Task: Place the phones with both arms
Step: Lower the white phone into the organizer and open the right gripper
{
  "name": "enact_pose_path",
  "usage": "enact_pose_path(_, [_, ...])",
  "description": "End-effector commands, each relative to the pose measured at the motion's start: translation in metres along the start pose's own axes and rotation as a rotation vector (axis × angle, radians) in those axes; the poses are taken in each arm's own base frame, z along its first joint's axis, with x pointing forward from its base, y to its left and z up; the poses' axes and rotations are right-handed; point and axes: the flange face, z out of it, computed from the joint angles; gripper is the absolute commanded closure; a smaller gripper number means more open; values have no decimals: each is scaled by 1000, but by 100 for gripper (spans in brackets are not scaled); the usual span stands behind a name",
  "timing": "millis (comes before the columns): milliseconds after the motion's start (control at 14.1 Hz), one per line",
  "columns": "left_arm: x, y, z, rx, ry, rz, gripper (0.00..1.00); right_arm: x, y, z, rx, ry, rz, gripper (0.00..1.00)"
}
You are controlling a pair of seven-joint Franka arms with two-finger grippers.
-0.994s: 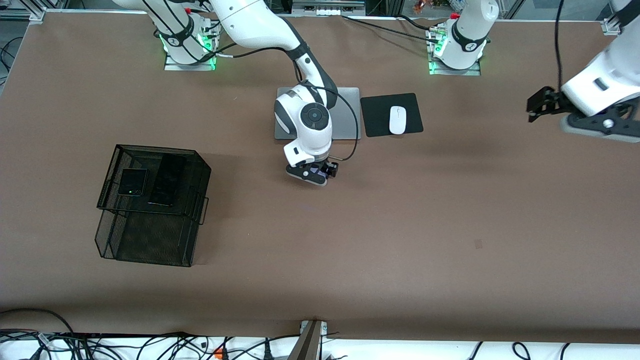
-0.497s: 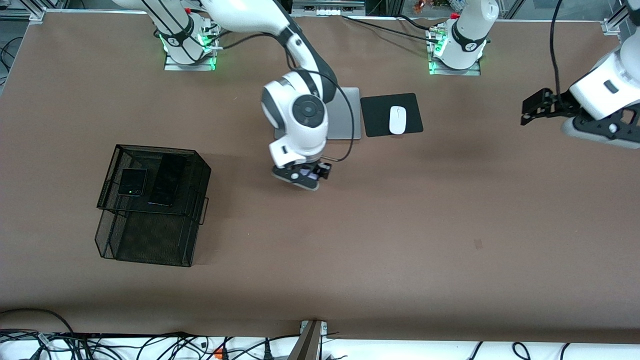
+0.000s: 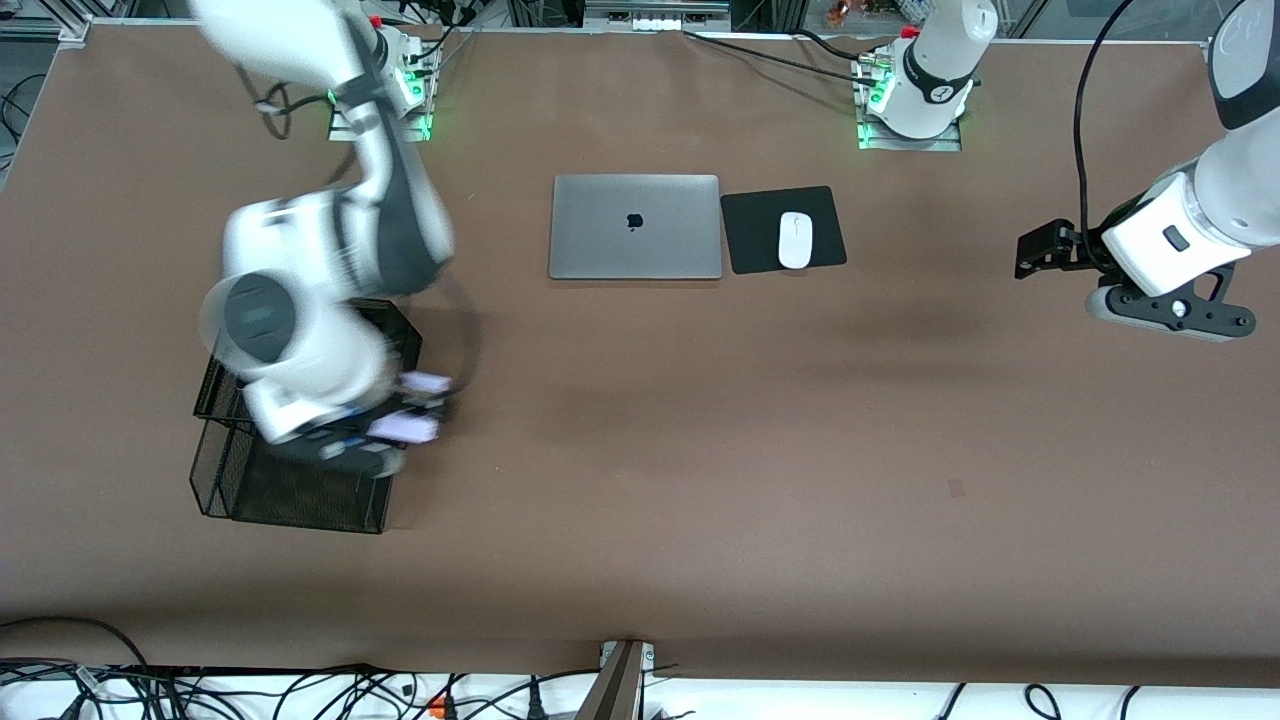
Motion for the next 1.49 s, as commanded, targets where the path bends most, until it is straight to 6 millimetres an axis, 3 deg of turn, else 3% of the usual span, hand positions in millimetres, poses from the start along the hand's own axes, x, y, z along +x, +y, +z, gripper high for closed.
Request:
enact_pose_path(0, [2,7,-22,17,39,-30,0,29,53,6,22,3,-141,72])
enact_pose_path(142, [13,2,-23,24,80,-35,0,52,90,27,10,51,-220,72])
enact_pose_path(355, [23,-5,-19,22,88,-46,0,72,118,64,-24,79,-329,72])
enact_pose_path(426, [34,-10,-14,31,108,-45,0,76,123,77,-33,81,-348,72])
enact_pose_path(497, [43,-15,-24,29,154,-54,0,79,130,92,-39,75,-347,72])
enact_pose_path(710, [32,-26,-40,36,155,-98,0,80,139,123,-25,78,-342,72])
enact_pose_path(923, [31,-20,-40,33,143,-112,0,79,143,145,-18,82,-319,70])
enact_pose_path(994, [32,-17,-36,35,137,-109,0,79,146,152,8,76,-293,61])
enact_pose_path(1065, [32,-14,-37,41,137,-106,0,79,147,154,30,73,-276,26])
enact_pose_path(1136, [32,-10,-36,58,134,-100,0,80,154,153,44,73,-261,0])
enact_pose_path(1349, [28,-15,-40,75,130,-106,0,78,162,141,52,50,-257,0])
enact_pose_path(1420, [29,-14,-40,75,130,-105,0,75,166,126,55,35,-258,0])
